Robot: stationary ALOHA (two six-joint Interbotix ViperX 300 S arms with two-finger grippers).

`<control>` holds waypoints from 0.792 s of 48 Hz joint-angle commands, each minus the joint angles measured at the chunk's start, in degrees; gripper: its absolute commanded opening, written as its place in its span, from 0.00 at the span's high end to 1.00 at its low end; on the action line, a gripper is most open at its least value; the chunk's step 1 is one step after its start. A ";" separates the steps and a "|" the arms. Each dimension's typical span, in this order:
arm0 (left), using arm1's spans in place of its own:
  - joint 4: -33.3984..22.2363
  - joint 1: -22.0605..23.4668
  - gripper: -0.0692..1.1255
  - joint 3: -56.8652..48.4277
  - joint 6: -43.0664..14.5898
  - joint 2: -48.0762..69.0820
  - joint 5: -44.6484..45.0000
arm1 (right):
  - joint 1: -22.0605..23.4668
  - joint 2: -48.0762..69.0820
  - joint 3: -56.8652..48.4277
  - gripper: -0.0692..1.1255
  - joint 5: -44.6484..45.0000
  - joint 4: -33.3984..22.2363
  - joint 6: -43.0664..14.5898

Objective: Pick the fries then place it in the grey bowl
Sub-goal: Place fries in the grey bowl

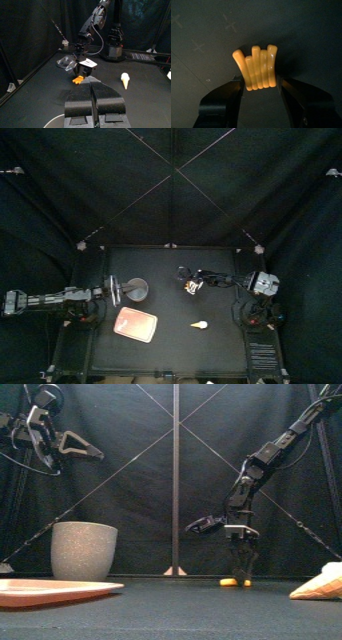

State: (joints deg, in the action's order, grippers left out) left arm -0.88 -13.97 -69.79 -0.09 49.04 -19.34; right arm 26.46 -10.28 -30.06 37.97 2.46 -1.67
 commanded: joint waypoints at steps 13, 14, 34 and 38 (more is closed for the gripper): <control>-0.09 -0.18 0.90 0.79 0.09 -0.09 -0.70 | -5.98 4.04 11.43 0.25 -4.22 -0.70 -0.35; -0.09 -0.18 0.90 0.70 0.09 -0.09 -0.79 | -6.33 4.04 12.30 0.25 -4.92 -0.70 -0.26; -0.09 -0.18 0.90 0.70 0.09 -0.18 -0.88 | -13.45 -2.37 25.66 0.25 -24.61 -1.49 -0.44; -0.09 -0.35 0.90 0.70 0.18 -0.18 -0.97 | -14.33 -4.48 27.16 0.25 -27.77 -1.76 -0.53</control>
State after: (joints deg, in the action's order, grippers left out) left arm -0.88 -14.06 -69.79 0.09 49.04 -19.78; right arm 12.66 -14.77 -5.45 13.18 0.79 -2.20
